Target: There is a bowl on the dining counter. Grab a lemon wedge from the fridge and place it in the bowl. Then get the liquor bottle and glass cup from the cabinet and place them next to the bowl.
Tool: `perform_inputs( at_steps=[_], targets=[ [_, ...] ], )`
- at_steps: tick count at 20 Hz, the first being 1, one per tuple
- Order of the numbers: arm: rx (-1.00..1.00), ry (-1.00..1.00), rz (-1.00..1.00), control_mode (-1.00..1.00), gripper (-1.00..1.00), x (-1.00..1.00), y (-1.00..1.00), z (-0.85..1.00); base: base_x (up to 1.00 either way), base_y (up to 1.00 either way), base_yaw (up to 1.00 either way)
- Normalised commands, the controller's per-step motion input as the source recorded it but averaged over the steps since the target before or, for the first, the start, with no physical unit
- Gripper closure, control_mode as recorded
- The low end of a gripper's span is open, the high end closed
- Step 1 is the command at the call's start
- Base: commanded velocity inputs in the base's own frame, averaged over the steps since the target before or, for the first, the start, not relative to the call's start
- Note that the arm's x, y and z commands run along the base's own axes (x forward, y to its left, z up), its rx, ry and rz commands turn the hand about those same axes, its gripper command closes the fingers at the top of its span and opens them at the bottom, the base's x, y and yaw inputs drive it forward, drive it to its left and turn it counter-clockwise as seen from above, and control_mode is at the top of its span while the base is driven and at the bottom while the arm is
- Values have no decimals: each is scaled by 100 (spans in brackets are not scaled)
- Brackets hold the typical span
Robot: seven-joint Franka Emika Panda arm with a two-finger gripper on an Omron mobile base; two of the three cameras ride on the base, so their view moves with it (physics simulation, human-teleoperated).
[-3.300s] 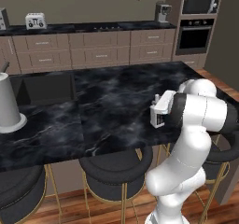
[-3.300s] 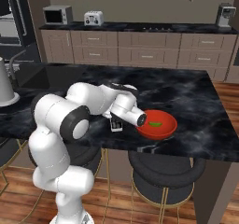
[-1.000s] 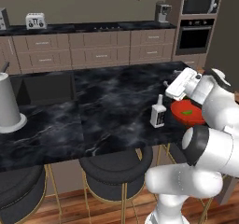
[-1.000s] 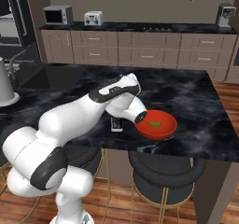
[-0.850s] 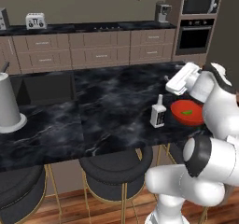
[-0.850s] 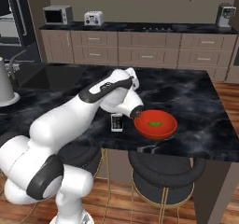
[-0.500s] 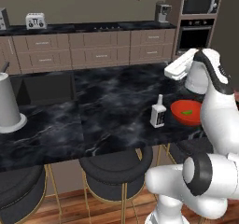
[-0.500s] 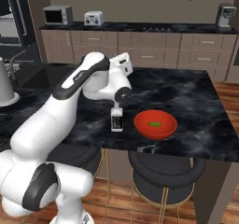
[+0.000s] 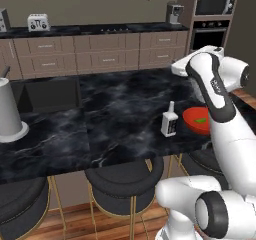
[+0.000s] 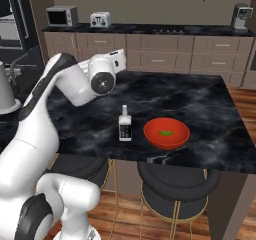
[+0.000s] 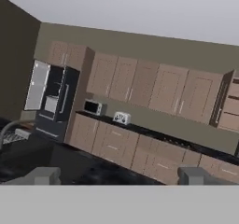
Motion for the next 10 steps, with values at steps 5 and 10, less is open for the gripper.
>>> perform_inputs(
  at_steps=[5,10],
  targets=[
    [0,24,-6,-100,-100,-69,15,44,0,0,0],
    [0,18,-5,-100,-100,-87,3,15,0,0,0]
  ],
)
